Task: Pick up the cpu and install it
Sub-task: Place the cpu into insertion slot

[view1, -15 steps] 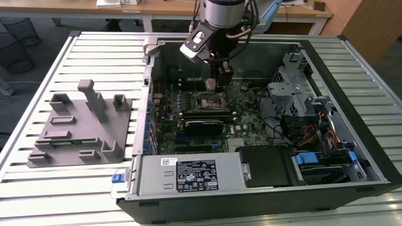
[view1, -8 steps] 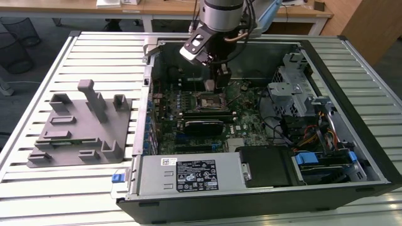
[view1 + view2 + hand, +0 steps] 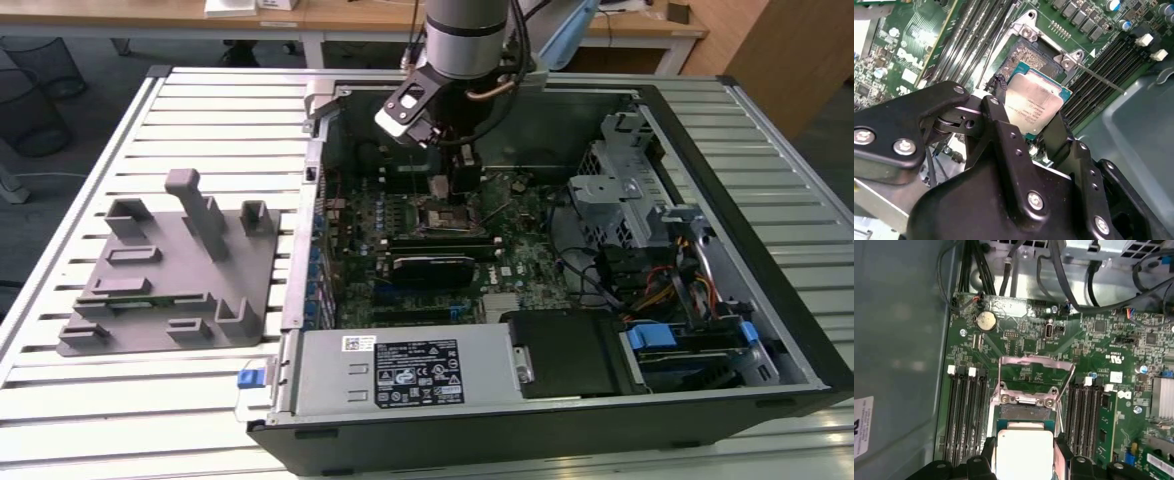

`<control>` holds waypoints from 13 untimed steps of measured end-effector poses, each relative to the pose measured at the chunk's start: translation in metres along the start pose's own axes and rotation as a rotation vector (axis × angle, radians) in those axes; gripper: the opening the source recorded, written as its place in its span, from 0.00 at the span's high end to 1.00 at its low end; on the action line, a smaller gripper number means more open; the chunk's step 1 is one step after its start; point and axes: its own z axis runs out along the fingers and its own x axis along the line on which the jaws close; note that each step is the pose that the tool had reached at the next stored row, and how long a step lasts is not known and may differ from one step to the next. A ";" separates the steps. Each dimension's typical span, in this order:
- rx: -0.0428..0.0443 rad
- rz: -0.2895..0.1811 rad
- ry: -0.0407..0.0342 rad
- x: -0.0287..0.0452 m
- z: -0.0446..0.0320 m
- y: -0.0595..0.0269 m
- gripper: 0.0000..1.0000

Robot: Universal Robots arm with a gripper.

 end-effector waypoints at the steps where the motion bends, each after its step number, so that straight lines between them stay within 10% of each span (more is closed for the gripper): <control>1: 0.0001 0.003 0.0000 0.0005 0.0015 -0.0004 0.46; 13: 0.0004 0.022 -0.0007 0.0024 0.0215 -0.0010 0.46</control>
